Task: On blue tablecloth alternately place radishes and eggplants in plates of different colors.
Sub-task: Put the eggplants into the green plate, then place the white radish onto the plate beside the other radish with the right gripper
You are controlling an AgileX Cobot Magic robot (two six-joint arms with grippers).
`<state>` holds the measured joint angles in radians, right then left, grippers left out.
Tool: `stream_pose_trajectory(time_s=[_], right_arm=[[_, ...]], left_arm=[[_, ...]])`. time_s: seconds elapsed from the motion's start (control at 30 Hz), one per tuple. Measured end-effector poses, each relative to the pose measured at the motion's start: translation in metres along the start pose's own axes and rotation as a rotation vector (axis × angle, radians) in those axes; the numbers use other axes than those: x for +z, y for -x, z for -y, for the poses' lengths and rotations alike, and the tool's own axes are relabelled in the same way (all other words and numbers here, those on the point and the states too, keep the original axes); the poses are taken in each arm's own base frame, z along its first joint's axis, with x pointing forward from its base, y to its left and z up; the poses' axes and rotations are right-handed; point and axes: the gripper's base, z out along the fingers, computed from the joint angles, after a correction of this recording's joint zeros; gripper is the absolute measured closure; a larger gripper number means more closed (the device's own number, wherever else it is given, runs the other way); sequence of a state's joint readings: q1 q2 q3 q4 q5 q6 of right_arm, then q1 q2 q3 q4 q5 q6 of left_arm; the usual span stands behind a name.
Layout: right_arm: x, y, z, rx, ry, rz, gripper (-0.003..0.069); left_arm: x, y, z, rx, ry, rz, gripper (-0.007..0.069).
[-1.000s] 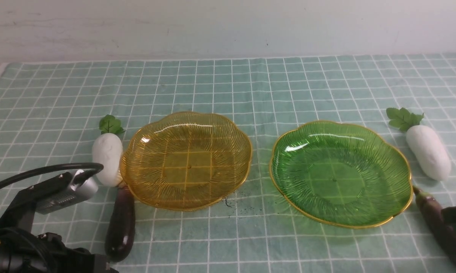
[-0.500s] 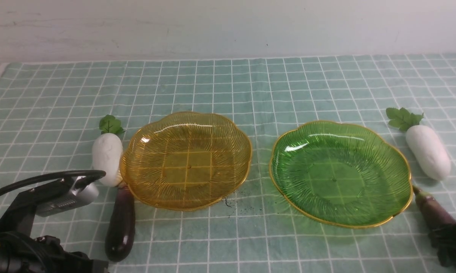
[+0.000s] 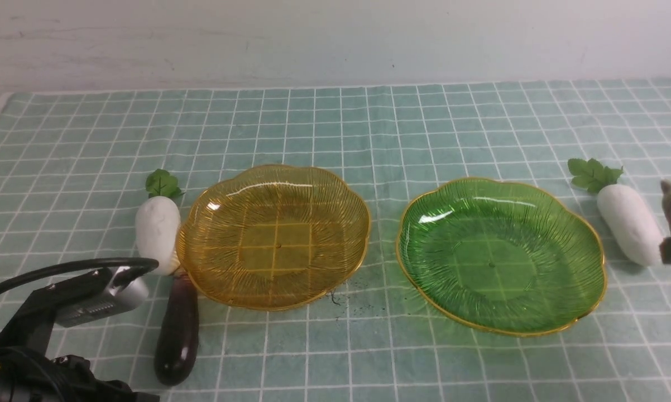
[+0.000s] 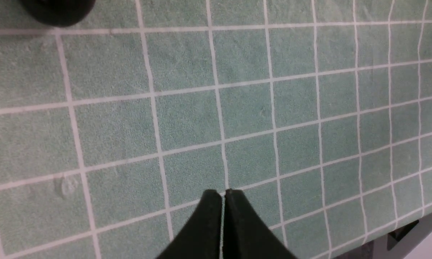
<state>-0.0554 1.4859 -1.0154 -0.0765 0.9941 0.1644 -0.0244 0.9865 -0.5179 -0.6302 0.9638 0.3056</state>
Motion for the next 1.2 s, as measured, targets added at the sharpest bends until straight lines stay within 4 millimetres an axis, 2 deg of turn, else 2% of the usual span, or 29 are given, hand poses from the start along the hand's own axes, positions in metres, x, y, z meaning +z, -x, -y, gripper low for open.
stream_pose_trajectory(time_s=[0.07,0.17,0.2,0.37,0.47,0.6,0.7,0.73,0.8,0.87,1.07,1.1,1.17,1.2], right_arm=[[-0.007,0.009,-0.017,0.004,0.102,0.096,0.0261],[-0.002,0.015,-0.041,-0.070,0.192,0.161,0.0261],[-0.002,0.016,-0.042,-0.088,0.195,0.164,0.0261],[0.029,0.018,-0.079,-0.296,0.238,0.165,0.0261],[0.047,0.019,-0.087,-0.332,0.238,0.148,0.0261],[0.063,0.020,-0.090,-0.336,0.232,0.127,0.0256],[0.071,0.019,-0.091,-0.325,0.230,0.108,0.0147],[0.071,0.019,-0.091,-0.325,0.230,0.107,0.0140],[0.069,0.022,-0.091,-0.311,0.230,0.115,0.0058],[0.065,0.028,-0.092,-0.316,0.224,0.139,0.0019],[0.049,0.052,-0.088,-0.326,0.169,0.229,-0.0005],[0.044,0.062,-0.079,-0.299,0.137,0.262,-0.0003],[0.041,0.068,-0.073,-0.265,0.116,0.282,-0.0001],[0.040,0.075,-0.060,-0.219,0.088,0.305,0.0001]], left_arm=[[0.000,0.000,0.000,0.001,0.000,0.000,0.0631],[0.000,0.000,0.000,0.001,0.000,0.000,0.0631],[0.000,0.000,0.000,0.001,0.000,0.000,0.0631],[0.000,0.000,0.000,0.001,0.000,0.000,0.0631],[0.000,0.000,0.000,0.001,0.000,0.000,0.0631],[0.000,0.000,0.000,0.000,-0.001,0.000,0.0631],[0.000,0.000,0.000,-0.001,-0.003,0.001,0.0631],[0.000,0.000,0.000,-0.001,-0.003,0.001,0.0631],[0.000,0.000,0.000,-0.002,-0.004,0.001,0.0631],[0.000,0.000,0.000,-0.003,-0.005,0.002,0.0631],[0.000,0.000,0.000,-0.003,-0.005,0.002,0.0631],[0.000,0.000,0.000,-0.003,-0.005,0.002,0.0631],[0.000,0.000,0.000,-0.003,-0.005,0.002,0.0631],[0.000,0.000,0.000,-0.003,-0.005,0.002,0.0631]])
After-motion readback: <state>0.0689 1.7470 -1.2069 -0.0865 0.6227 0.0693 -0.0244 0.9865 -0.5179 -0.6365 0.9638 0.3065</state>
